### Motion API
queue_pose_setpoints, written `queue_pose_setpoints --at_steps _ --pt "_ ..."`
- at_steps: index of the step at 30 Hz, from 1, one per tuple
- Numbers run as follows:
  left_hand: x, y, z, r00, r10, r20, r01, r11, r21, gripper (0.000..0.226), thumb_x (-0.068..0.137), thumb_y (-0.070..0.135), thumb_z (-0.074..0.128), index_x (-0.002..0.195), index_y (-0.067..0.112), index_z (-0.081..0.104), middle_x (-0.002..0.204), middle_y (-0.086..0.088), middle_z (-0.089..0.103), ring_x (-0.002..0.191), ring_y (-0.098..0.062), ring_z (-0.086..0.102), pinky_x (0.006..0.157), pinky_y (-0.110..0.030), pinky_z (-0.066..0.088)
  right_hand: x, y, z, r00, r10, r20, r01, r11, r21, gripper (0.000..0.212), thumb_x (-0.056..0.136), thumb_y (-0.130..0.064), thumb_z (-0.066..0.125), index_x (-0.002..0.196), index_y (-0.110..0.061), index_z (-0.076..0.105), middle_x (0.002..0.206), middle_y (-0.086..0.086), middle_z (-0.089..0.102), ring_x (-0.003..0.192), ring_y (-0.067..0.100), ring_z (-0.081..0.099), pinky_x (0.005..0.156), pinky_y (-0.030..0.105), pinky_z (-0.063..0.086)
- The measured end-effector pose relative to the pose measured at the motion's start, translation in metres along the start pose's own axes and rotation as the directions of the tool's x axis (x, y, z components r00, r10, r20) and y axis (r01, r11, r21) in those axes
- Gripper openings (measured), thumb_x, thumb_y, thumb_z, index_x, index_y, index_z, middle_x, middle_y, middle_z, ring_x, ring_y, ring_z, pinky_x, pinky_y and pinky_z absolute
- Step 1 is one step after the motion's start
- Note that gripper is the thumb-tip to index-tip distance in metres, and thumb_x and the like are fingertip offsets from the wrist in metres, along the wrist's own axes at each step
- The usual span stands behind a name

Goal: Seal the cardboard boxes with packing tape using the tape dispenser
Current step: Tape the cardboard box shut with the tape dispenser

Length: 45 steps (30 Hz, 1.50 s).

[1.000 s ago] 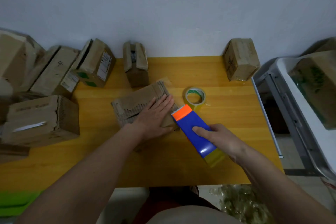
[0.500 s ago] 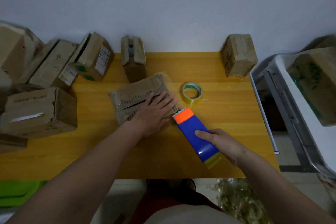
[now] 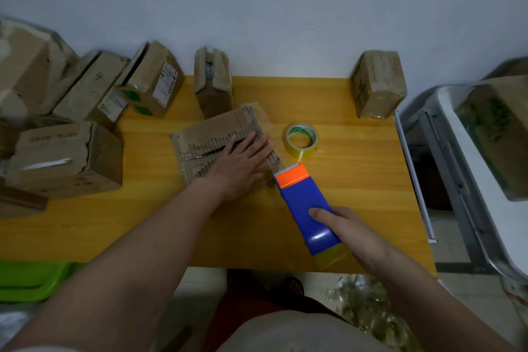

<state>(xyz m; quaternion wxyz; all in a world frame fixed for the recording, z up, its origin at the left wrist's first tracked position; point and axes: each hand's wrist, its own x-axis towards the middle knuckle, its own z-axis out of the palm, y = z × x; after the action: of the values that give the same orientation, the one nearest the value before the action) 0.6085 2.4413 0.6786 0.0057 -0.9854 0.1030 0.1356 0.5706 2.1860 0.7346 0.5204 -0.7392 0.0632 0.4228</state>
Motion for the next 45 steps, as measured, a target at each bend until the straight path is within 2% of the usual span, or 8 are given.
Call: queue_pose_setpoints --at_steps 19,26,32,35,37,40,42,45 --pt "0.001 0.016 0.003 0.983 -0.182 -0.008 0.181 0.981 -0.071 0.067 0.102 0.042 0.031 0.152 0.033 -0.013 0.160 0.008 -0.020 0.148 -0.019 -0.016 0.119 -0.048 -0.008 0.043 -0.007 -0.004 0.980 0.098 -0.175 -0.170 0.869 -0.465 0.042 0.099 -0.034 0.049 0.063 -0.014 0.038 0.061 0.004 0.040 0.053 0.017 0.037 0.054 0.029 0.027" --pt "0.000 0.017 0.004 0.981 -0.196 -0.007 0.195 0.978 -0.078 0.068 0.102 0.042 0.032 0.152 0.033 -0.014 0.160 0.006 -0.022 0.148 -0.019 -0.017 0.119 -0.047 -0.010 0.072 0.024 -0.023 0.869 -0.099 -0.485 -0.187 0.842 -0.506 0.041 0.095 -0.042 0.051 0.106 -0.003 0.053 0.102 0.019 0.062 0.094 0.037 0.060 0.072 0.036 0.041" --pt "-0.007 0.034 0.002 0.956 -0.293 0.023 0.293 0.951 -0.093 0.081 0.100 0.040 0.038 0.149 0.024 -0.024 0.154 -0.009 -0.035 0.144 -0.026 -0.027 0.119 -0.046 -0.010 0.100 0.046 -0.017 0.858 -0.065 -0.510 -0.254 0.809 -0.530 0.041 0.086 -0.042 0.066 0.097 -0.004 0.057 0.091 0.013 0.063 0.094 0.034 0.063 0.079 0.043 0.052" --pt "-0.008 0.042 0.000 0.941 -0.335 0.047 0.338 0.935 -0.111 0.085 0.099 0.032 0.041 0.148 0.013 -0.026 0.155 -0.009 -0.034 0.143 -0.026 -0.029 0.119 -0.045 -0.010 0.103 0.046 -0.013 0.813 -0.079 -0.577 -0.317 0.771 -0.552 0.057 0.080 -0.043 0.072 0.111 0.001 0.054 0.111 0.018 0.060 0.108 0.034 0.055 0.092 0.040 0.044" --pt "-0.007 0.042 -0.003 0.930 -0.359 0.077 0.367 0.920 -0.136 0.086 0.098 0.030 0.041 0.148 0.009 -0.026 0.155 -0.009 -0.033 0.143 -0.026 -0.029 0.119 -0.045 -0.011 0.095 0.036 0.002 0.736 -0.293 -0.611 -0.178 0.786 -0.592 0.049 0.085 -0.034 0.069 0.113 0.003 0.051 0.115 0.022 0.053 0.112 0.036 0.047 0.098 0.041 0.035" --pt "-0.005 0.036 -0.007 0.922 -0.367 0.123 0.383 0.909 -0.163 0.087 0.098 0.029 0.042 0.147 0.006 -0.026 0.155 -0.009 -0.033 0.143 -0.026 -0.029 0.119 -0.044 -0.011 0.077 0.014 0.045 0.637 -0.605 -0.477 0.357 0.781 -0.513 0.026 0.092 -0.012 0.051 0.113 0.003 0.055 0.112 0.019 0.055 0.108 0.034 0.051 0.097 0.045 0.041" --pt "-0.004 0.032 -0.009 0.928 -0.339 0.152 0.363 0.917 -0.166 0.088 0.099 0.030 0.043 0.147 0.005 -0.026 0.155 -0.010 -0.032 0.143 -0.026 -0.029 0.119 -0.044 -0.011 0.071 0.001 0.077 0.701 -0.625 -0.344 0.514 0.777 -0.364 0.041 0.094 -0.005 0.042 0.135 -0.001 0.045 0.137 0.014 0.047 0.130 0.025 0.042 0.112 0.038 0.032" --pt "-0.003 0.027 -0.009 0.936 -0.294 0.192 0.326 0.931 -0.163 0.087 0.100 0.033 0.042 0.147 0.005 -0.026 0.154 -0.011 -0.034 0.143 -0.027 -0.029 0.119 -0.045 -0.012 0.072 -0.019 0.104 0.831 -0.504 -0.233 0.474 0.863 -0.176 0.057 0.100 -0.003 0.036 0.151 -0.008 0.012 0.159 0.001 0.012 0.144 0.004 0.008 0.115 0.013 0.005"
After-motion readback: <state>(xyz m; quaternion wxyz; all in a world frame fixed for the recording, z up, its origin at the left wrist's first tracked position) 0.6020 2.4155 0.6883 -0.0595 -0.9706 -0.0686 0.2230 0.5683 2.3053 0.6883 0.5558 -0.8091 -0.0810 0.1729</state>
